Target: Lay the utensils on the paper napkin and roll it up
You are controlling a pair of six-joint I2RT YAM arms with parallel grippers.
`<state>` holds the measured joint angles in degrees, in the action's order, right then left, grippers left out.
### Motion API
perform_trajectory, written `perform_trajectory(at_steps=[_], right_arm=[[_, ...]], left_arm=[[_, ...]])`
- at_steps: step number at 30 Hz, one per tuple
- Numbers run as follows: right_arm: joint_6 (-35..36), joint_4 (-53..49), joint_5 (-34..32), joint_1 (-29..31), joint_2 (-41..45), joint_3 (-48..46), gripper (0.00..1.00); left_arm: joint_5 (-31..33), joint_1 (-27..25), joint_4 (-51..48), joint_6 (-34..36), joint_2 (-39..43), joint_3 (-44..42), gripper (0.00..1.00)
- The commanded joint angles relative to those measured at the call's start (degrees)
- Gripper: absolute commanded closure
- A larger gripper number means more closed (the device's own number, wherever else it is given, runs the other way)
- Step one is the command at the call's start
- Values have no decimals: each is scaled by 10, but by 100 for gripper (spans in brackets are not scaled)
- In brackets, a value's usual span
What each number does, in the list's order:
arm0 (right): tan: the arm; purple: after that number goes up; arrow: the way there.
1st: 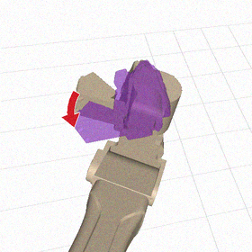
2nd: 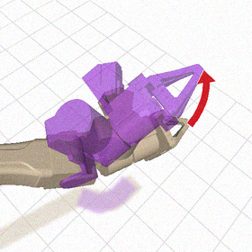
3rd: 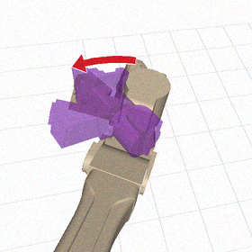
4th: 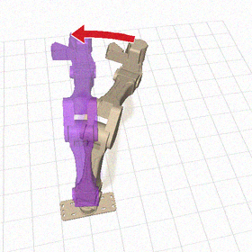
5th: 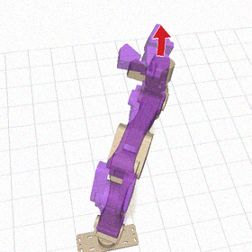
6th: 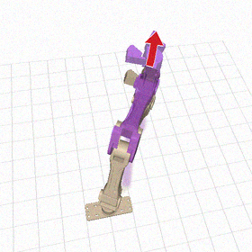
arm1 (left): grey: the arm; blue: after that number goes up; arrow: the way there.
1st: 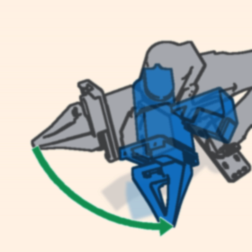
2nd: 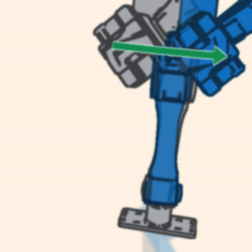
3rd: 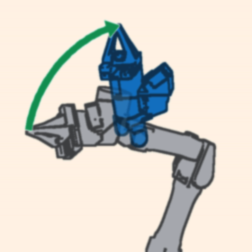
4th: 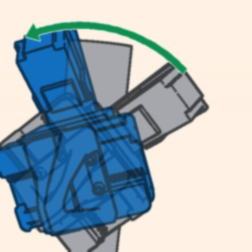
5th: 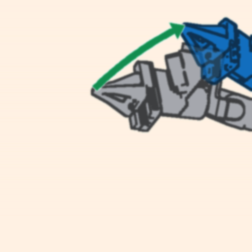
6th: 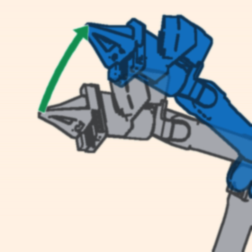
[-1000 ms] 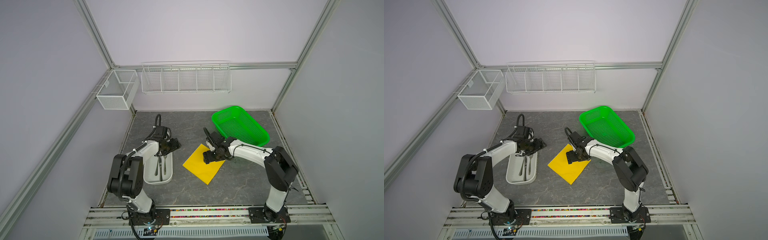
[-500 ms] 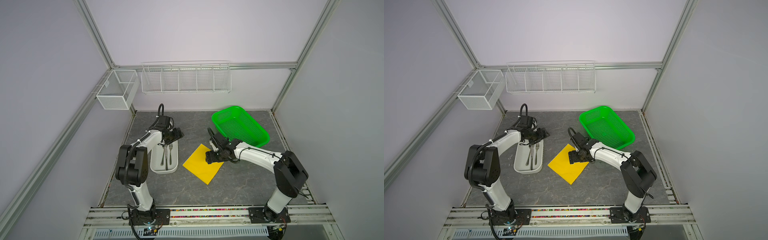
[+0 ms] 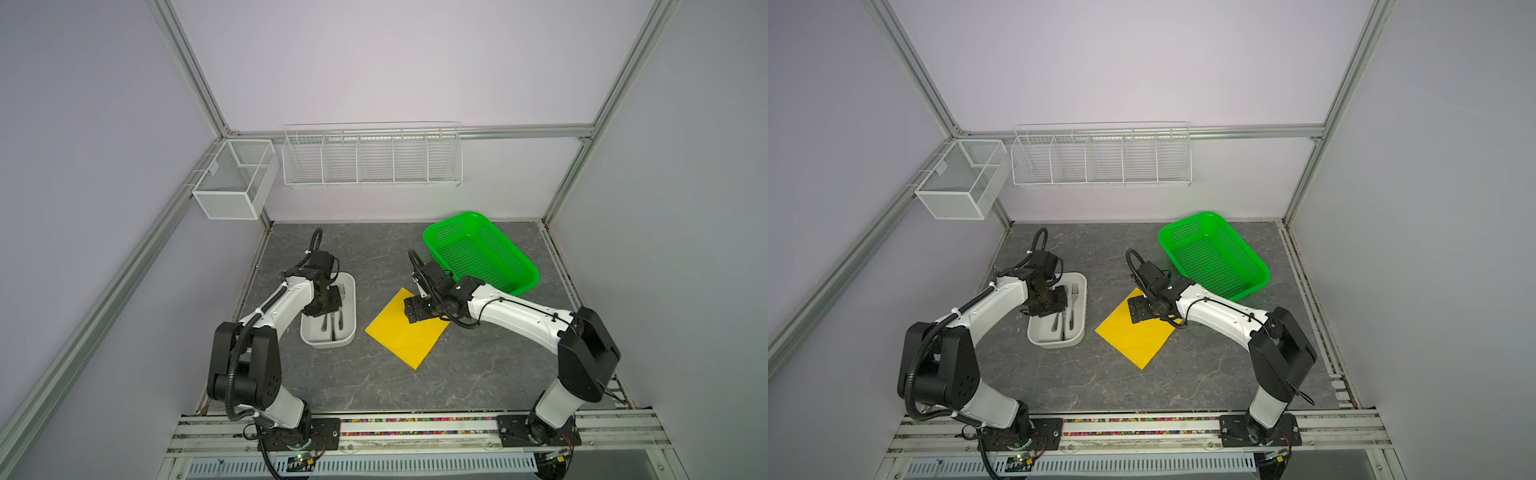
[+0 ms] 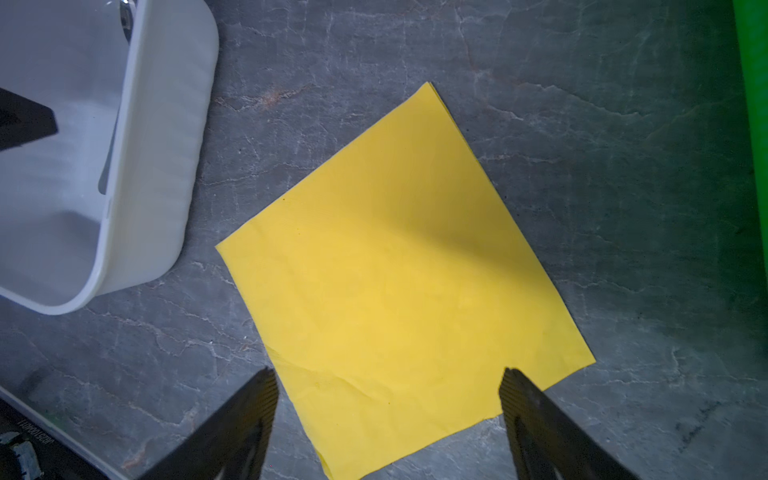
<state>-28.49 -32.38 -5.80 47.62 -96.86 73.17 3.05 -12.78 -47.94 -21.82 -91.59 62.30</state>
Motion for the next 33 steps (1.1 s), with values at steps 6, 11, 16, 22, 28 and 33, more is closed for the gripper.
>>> perform_trajectory(at_steps=[6,11,16,22,28,33], right_arm=[[-1,-20,-27,11,8,15,12],[-2,-20,-27,15,5,20,11],[-4,-21,-33,18,4,21,10],[-4,-41,-51,22,-11,32,10],[-2,-50,-59,23,-16,37,9],[0,-82,-86,24,-26,55,8]], left_arm=[[-17,2,-29,45,-64,44,74],[-23,2,-35,55,-110,54,74],[13,2,-44,56,-129,52,75],[-17,2,-45,61,-167,58,78],[-45,2,-51,60,-205,71,81],[-49,2,-55,65,-205,70,85]])
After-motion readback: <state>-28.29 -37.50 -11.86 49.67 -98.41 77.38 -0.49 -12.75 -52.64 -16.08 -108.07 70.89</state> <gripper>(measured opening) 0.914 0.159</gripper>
